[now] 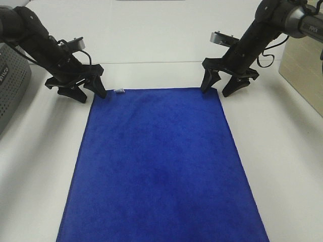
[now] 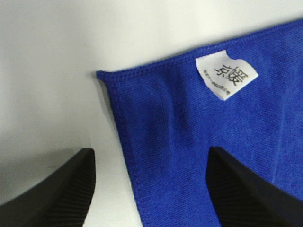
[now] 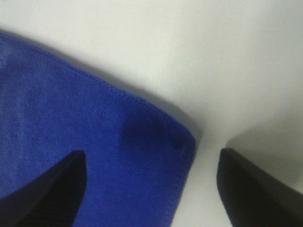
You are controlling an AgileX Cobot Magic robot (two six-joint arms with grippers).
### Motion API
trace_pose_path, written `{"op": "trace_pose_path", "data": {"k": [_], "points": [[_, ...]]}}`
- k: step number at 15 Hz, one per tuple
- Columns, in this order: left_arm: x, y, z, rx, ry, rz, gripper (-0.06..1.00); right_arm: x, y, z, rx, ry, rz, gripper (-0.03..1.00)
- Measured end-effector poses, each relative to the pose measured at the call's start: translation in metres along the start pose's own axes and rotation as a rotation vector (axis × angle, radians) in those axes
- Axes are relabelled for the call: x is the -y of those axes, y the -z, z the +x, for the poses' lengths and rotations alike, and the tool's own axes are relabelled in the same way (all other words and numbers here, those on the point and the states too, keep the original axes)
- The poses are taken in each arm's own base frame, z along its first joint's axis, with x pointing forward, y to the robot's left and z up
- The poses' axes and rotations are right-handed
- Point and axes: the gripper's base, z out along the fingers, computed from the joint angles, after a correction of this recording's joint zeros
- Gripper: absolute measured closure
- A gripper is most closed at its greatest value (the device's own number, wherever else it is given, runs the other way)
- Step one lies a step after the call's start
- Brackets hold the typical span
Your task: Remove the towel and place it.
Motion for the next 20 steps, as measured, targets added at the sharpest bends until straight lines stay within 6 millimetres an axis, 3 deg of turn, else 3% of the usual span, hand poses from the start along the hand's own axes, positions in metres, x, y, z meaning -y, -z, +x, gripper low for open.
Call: {"op": "trace_pose_path", "data": {"k": [4,11,17,20], "points": [[0.010,-0.005,0.001,-0.002,-0.013,0.011,0.31,-0.006,-0.003,0.000,-0.003,-0.016,0.000,0.21],[0.055,-0.037,-0.002,0.001,-0.076,0.051,0.32,-0.052,-0.026,0.001,-0.047,0.065,-0.010,0.23],[0.058,-0.039,-0.003,0.000,-0.054,0.053,0.36,-0.052,-0.027,0.001,-0.049,0.055,0.014,0.32],[0.057,-0.039,-0.002,-0.003,-0.057,0.047,0.43,-0.049,-0.028,0.001,-0.050,0.059,0.043,0.45]]}}
